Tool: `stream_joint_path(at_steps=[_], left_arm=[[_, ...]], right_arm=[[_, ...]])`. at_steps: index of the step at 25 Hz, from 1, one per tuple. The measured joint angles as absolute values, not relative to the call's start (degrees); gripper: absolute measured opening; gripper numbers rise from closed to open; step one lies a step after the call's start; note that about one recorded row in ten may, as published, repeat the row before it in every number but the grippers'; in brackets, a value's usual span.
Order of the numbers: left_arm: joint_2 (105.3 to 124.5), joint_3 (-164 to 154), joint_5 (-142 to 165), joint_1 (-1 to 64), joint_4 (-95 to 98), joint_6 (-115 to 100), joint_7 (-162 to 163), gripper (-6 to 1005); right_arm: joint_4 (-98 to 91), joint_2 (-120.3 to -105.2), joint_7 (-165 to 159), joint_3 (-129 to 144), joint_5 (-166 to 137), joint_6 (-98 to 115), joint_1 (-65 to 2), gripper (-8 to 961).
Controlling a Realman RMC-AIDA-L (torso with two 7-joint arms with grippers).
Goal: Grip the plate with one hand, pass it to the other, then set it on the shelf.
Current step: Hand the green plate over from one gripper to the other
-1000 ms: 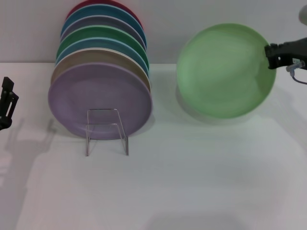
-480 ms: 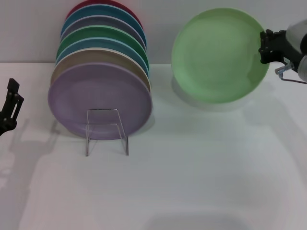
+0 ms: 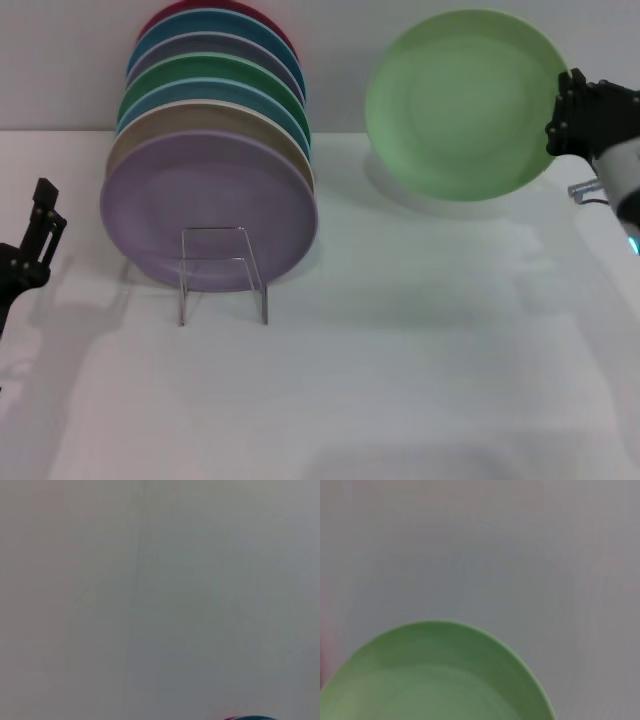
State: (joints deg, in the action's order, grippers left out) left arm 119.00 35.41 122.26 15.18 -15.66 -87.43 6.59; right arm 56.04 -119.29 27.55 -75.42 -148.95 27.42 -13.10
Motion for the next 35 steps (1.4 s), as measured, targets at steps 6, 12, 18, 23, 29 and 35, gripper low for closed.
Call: stream_joint_path(at_steps=[6,12,18,23,29,35], left_arm=[[118.94,32.34,122.25,14.17,-15.66,-90.71,6.59,760],[118.94,26.15,122.25,11.99,-16.28,-96.49,6.46,760],[119.05,23.35,122.25,11.75,-16.35,-96.71,5.97,759],[119.03,21.67,122.26,12.17,-16.76,-95.73,5.67,759],[119.07,19.28,122.25,12.10,-19.90,-93.66,-0.41,759],[119.09,17.45,122.25,11.72,-23.22,-91.07,-5.31,758]], right_arm=[[45.28,-119.58,20.39,-68.71,-148.80,46.44,-13.32,17],[42.08,-119.67,20.02,-59.04,-142.50,61.35,-8.97,17],[41.24,-119.69,21.29,-50.83,-141.55,72.33,-3.08,17],[38.99,-119.76,22.48,-45.26,-141.43,78.89,-0.33,17],[38.22,-119.83,27.36,-36.17,-134.02,82.73,0.17,16],[40.85,-119.77,36.01,-26.27,-123.32,85.10,-1.00,16]])
